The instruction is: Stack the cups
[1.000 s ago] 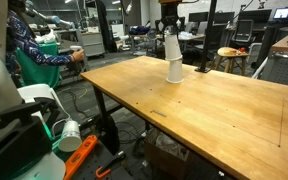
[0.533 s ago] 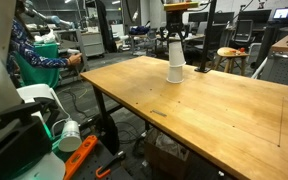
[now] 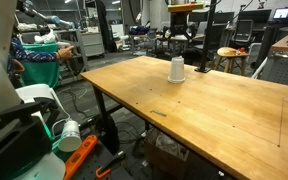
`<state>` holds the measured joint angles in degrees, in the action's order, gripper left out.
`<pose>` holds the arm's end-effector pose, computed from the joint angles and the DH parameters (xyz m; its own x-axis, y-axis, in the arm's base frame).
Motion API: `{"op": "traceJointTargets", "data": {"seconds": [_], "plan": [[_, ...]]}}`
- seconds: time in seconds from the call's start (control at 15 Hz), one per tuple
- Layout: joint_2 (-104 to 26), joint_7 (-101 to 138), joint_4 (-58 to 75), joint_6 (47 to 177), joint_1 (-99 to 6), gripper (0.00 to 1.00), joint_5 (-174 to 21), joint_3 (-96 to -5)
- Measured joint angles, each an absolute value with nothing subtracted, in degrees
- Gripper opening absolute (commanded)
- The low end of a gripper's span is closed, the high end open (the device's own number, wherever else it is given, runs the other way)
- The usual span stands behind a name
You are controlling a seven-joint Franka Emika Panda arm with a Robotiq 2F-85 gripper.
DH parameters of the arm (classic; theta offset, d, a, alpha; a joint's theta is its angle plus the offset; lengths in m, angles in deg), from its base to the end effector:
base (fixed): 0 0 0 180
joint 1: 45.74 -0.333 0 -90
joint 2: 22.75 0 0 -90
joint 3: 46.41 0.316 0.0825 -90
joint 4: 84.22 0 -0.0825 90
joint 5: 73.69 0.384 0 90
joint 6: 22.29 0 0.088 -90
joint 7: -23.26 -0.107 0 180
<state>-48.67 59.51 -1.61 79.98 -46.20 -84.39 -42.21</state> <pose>0.6784 0.0314 0.4230 0.7182 0.6737 -0.1743 0.6899 -0.7221 0.0514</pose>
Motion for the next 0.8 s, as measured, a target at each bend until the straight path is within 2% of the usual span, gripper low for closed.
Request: {"op": "traceJointTargets", "data": {"seconds": [0.53, 0.8], "plan": [[-38.31, 59.51, 7.48, 80.82, -45.86, 1.0, -81.75, -41.9], [-37.54, 59.51, 9.04, 81.68, -45.82, 1.0, -81.68, -41.9]]}}
